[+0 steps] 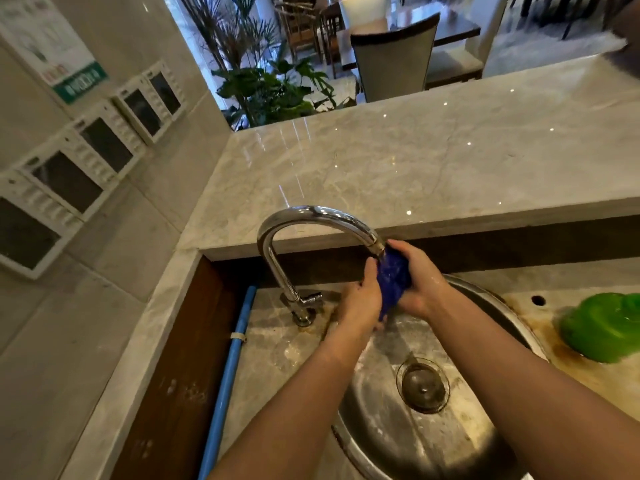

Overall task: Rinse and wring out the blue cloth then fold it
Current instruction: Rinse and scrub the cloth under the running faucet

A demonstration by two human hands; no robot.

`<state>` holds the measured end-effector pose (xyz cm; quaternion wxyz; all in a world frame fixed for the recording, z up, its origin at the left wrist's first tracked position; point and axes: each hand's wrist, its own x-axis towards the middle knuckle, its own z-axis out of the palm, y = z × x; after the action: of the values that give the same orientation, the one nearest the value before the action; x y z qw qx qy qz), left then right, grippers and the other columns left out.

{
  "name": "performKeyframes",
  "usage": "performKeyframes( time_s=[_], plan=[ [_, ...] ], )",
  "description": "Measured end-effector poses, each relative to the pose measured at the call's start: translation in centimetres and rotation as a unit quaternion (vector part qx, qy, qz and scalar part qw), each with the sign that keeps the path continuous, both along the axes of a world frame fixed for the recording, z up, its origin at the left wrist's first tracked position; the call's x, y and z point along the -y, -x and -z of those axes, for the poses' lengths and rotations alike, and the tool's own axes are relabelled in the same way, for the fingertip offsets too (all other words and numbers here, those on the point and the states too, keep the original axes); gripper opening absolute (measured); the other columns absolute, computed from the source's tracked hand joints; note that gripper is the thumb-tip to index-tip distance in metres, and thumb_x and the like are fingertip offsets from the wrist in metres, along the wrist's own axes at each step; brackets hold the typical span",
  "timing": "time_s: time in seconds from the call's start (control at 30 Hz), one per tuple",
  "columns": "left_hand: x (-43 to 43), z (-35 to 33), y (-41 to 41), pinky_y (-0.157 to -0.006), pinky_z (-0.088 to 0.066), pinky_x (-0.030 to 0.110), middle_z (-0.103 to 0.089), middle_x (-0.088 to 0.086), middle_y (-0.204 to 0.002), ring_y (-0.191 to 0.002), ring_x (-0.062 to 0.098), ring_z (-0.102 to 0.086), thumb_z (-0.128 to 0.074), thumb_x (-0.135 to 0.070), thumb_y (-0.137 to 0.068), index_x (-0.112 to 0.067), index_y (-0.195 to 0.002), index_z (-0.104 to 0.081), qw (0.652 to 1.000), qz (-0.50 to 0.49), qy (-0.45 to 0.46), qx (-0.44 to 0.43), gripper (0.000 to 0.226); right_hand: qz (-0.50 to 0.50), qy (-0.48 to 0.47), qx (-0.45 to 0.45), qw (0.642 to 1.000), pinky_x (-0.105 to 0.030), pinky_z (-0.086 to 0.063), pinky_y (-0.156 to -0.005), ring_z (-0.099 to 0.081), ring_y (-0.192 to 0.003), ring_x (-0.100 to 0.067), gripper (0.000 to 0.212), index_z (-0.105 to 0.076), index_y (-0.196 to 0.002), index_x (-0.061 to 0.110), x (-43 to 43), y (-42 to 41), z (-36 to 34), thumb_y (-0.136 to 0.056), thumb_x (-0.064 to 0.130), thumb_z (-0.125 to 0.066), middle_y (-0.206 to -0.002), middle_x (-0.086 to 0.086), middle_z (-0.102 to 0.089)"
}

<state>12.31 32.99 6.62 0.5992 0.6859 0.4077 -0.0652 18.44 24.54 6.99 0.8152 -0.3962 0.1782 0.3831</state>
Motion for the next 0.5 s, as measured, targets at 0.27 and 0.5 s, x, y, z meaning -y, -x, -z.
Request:
performKeyframes(
  time_s=[0.27, 0.5],
  plan=[
    [-1.5, -1.3, 0.6, -0.04, -0.036, 0.021, -0.068, 0.011, -0.088, -0.055, 0.014, -0.057, -0.07, -0.01, -0.085, -0.01, -0.117, -0.056, 0.968, -0.056, 0.228, 0.088, 0.035, -0.092, 0.105, 0.187, 0.972, -0.047, -0.058, -0.086, -0.073, -0.095, -0.029, 0.025, -0.068, -0.114, 0.013, 2.7, -0.2, -0.8, -0.093, 0.004, -0.057, -0.108, -0.016, -0.075],
    [-2.1, -2.3, -0.9, -0.076, -0.056, 0.042, -0.071, 0.016, -0.109, -0.1, 0.033, -0.065, -0.074, -0.038, -0.08, -0.019, -0.111, -0.063, 0.946, -0.118, 0.299, 0.037, 0.038, -0.042, 0.135, 0.114, 0.983, -0.045, -0.056, -0.087, -0.072, -0.094, -0.031, 0.023, -0.065, -0.108, 0.014, 3.1, 0.4, -1.8, -0.094, 0.032, -0.062, -0.1, -0.015, -0.075]
  ],
)
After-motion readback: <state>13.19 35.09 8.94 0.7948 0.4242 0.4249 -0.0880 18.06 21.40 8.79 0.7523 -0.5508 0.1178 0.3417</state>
